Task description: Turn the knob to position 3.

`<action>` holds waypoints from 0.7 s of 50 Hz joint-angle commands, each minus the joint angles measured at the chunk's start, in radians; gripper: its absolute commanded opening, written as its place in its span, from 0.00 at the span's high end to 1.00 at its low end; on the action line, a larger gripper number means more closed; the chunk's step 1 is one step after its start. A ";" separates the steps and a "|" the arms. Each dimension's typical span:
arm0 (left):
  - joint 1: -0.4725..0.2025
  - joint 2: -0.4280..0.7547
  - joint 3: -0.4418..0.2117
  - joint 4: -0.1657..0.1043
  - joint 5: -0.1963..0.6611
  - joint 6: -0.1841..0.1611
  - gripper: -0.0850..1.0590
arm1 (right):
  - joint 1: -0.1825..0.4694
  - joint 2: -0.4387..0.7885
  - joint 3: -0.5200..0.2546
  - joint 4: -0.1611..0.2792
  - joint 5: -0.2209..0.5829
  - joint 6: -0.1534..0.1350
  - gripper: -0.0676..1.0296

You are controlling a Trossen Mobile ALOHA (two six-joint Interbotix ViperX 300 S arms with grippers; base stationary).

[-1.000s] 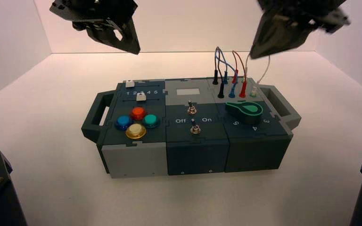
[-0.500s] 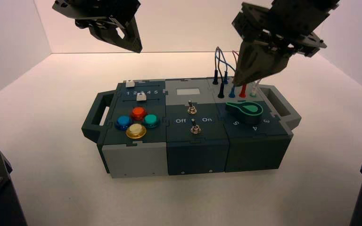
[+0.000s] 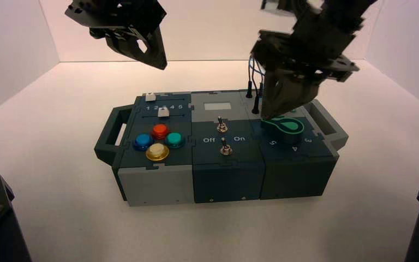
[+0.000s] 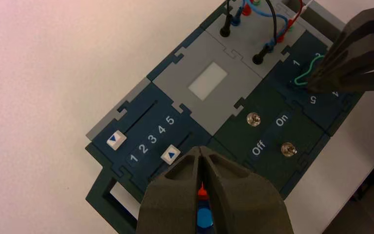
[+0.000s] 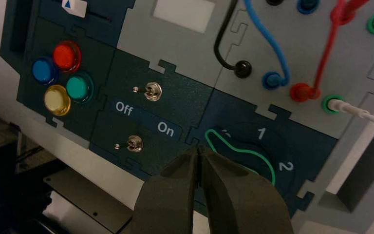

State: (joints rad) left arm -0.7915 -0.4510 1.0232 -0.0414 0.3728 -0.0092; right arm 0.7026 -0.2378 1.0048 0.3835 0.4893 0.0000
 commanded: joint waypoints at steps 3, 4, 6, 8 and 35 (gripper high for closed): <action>-0.006 -0.005 -0.034 0.002 0.002 0.003 0.95 | 0.006 0.029 -0.044 0.003 -0.009 -0.002 0.96; -0.006 -0.005 -0.034 0.002 0.002 0.003 0.95 | 0.008 0.031 -0.044 0.003 -0.008 -0.002 0.96; -0.006 -0.005 -0.034 0.002 0.005 0.003 0.95 | 0.006 0.038 -0.044 -0.002 -0.011 -0.002 0.96; -0.006 -0.005 -0.034 0.002 0.005 0.003 0.95 | 0.006 0.044 -0.044 -0.003 -0.017 -0.002 0.96; -0.006 -0.009 -0.034 0.002 0.005 0.006 0.95 | -0.015 0.078 -0.054 -0.041 -0.054 -0.002 0.96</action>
State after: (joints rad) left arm -0.7946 -0.4495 1.0201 -0.0399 0.3820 -0.0061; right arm 0.6995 -0.1611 0.9817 0.3543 0.4479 -0.0015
